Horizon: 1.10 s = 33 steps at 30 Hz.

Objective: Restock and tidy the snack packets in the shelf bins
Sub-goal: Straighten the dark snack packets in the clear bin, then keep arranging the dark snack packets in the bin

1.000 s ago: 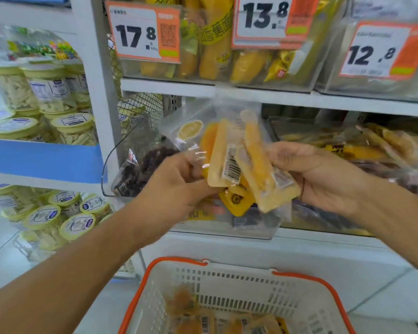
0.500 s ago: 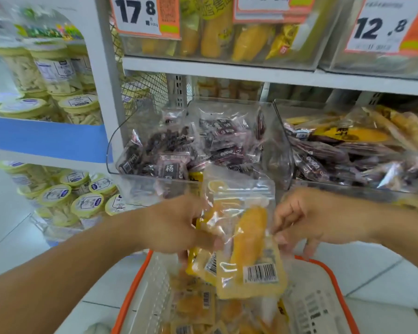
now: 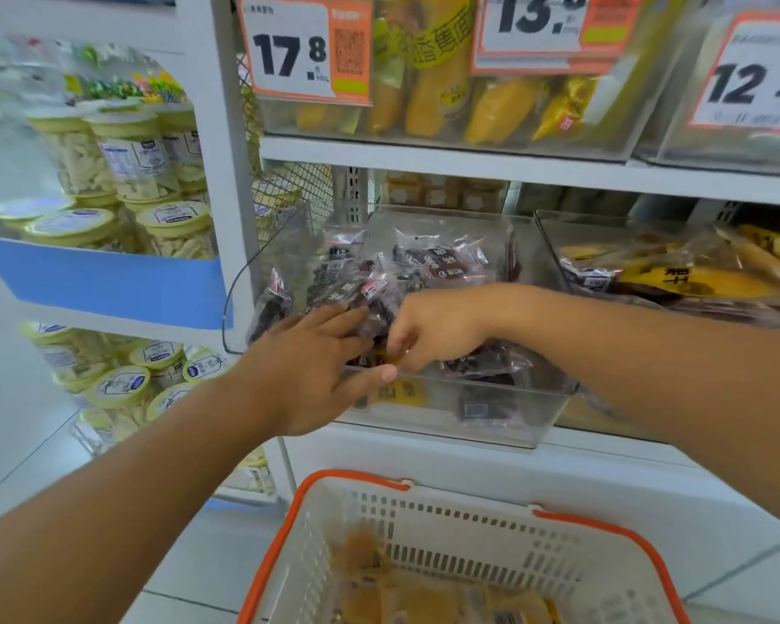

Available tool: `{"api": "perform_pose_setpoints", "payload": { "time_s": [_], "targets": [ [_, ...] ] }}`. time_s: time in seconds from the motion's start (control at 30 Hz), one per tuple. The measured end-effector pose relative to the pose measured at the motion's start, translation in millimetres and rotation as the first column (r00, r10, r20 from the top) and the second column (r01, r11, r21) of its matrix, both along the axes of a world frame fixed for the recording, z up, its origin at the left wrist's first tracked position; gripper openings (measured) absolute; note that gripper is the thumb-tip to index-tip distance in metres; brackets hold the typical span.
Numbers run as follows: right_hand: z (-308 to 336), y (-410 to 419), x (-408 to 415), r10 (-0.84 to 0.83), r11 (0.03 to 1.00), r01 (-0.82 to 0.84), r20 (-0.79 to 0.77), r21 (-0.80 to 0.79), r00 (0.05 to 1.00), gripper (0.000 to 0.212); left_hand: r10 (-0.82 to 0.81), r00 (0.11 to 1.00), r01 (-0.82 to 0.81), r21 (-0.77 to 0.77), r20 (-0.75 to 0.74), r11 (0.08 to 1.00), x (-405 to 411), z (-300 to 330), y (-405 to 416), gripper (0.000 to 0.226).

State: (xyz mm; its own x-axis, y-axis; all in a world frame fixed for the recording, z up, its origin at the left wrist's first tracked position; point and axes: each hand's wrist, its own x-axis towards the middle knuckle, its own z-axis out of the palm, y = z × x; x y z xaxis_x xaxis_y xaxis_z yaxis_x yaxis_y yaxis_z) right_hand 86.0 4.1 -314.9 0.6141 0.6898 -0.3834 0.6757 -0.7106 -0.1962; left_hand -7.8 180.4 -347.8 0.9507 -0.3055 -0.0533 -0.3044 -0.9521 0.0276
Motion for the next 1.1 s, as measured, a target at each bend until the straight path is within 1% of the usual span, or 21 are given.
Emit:
{"api": "perform_pose_setpoints", "payload": {
  "time_s": [0.03, 0.1, 0.13, 0.23, 0.27, 0.3, 0.33, 0.4, 0.43, 0.47, 0.5, 0.57, 0.63, 0.67, 0.77, 0.83, 0.9, 0.97, 1.0, 1.03, 1.1],
  "targets": [
    [-11, 8, 8, 0.009, 0.997, -0.009, 0.005, -0.075, 1.000, 0.022, 0.005, 1.000, -0.005, -0.013, -0.014, 1.000, 1, -1, 2, 0.069],
    [-24, 17, 13, 0.013, 0.977, -0.010, 0.013, -0.211, 1.000, 0.048, 0.011, 0.999, -0.013, -0.053, -0.033, 0.999, 1, 0, 4, 0.070],
    [-29, 19, 13, 0.026, 0.971, -0.022, 0.012, -0.239, 1.000, 0.059, 0.011, 0.999, -0.014, -0.060, -0.048, 0.998, 2, 0, 6, 0.072],
    [-46, 19, 14, 0.111, 0.964, -0.093, 0.058, -0.250, 0.992, 0.081, -0.009, 0.998, 0.003, -0.086, -0.068, 0.996, 1, -3, 9, 0.075],
    [-50, 18, 14, 0.134, 0.967, -0.105, 0.111, -0.232, 0.985, 0.089, -0.013, 0.998, 0.006, -0.102, -0.069, 0.995, 2, -4, 10, 0.074],
    [-51, 16, 13, 0.152, 0.968, -0.113, 0.163, -0.223, 0.975, 0.089, -0.017, 0.998, 0.008, -0.122, -0.068, 0.992, 3, -5, 11, 0.073],
    [-53, 15, 16, 0.156, 0.975, -0.117, 0.208, -0.189, 0.965, 0.077, -0.018, 0.998, 0.009, -0.140, -0.065, 0.990, 3, -5, 12, 0.072],
    [-48, 16, 12, 0.184, 0.973, -0.134, 0.283, -0.187, 0.941, 0.025, -0.023, 0.998, 0.014, -0.155, -0.054, 0.988, 5, -6, 13, 0.066],
    [-45, 15, 8, 0.202, 0.970, -0.146, 0.308, -0.194, 0.930, 0.022, -0.022, 0.998, 0.014, -0.154, -0.051, 0.988, 5, -7, 14, 0.063],
    [-38, 13, 3, 0.236, 0.966, -0.183, 0.323, -0.184, 0.917, 0.030, -0.019, 0.999, 0.012, -0.153, -0.047, 0.988, 6, -8, 14, 0.061],
    [-31, 9, -2, 0.225, 0.971, -0.184, 0.323, -0.155, 0.919, 0.033, -0.017, 0.999, 0.010, -0.154, -0.043, 0.988, 7, -9, 15, 0.059],
    [-18, -6, -8, 0.197, 0.980, -0.181, 0.385, -0.079, 0.902, 0.025, -0.015, 1.000, 0.011, -0.177, -0.021, 0.984, 7, -10, 16, 0.056],
    [2, -21, -20, 0.174, 0.985, -0.156, 0.508, -0.079, 0.844, 0.020, -0.005, 1.000, 0.009, -0.218, 0.019, 0.976, 7, -11, 19, 0.056],
    [14, -31, -28, 0.159, 0.986, -0.163, 0.563, -0.044, 0.811, 0.021, 0.004, 0.999, 0.005, -0.242, 0.039, 0.970, 7, -12, 20, 0.058],
    [48, -62, -57, 0.032, 0.972, -0.168, 0.611, 0.167, 0.791, 0.023, 0.025, 0.994, 0.006, -0.293, 0.103, 0.956, 7, -13, 23, 0.062],
    [60, -82, -70, -0.094, 0.929, -0.155, 0.622, 0.335, 0.777, 0.022, 0.015, 0.992, 0.022, -0.294, 0.123, 0.956, 6, -14, 24, 0.061],
    [67, -100, -82, -0.258, 0.846, -0.109, 0.579, 0.522, 0.773, 0.021, 0.008, 0.992, 0.028, -0.288, 0.126, 0.957, 5, -14, 23, 0.059],
    [66, -116, -95, -0.407, 0.733, -0.016, 0.457, 0.680, 0.791, 0.025, 0.008, 0.985, 0.041, -0.275, 0.175, 0.961, 4, -12, 20, 0.056],
    [61, -122, -104, -0.441, 0.694, 0.032, 0.389, 0.720, 0.809, 0.027, 0.008, 0.969, 0.057, -0.258, 0.245, 0.964, 4, -10, 18, 0.054],
    [56, -124, -113, -0.460, 0.677, 0.070, 0.347, 0.732, 0.817, 0.027, 0.018, 0.944, 0.065, -0.240, 0.329, 0.969, 4, -7, 17, 0.051],
    [45, -131, -124, -0.497, 0.662, 0.082, 0.354, 0.745, 0.792, 0.022, 0.119, 0.878, 0.009, -0.263, 0.465, 0.965, 5, 3, 18, 0.043]
  ]
}}
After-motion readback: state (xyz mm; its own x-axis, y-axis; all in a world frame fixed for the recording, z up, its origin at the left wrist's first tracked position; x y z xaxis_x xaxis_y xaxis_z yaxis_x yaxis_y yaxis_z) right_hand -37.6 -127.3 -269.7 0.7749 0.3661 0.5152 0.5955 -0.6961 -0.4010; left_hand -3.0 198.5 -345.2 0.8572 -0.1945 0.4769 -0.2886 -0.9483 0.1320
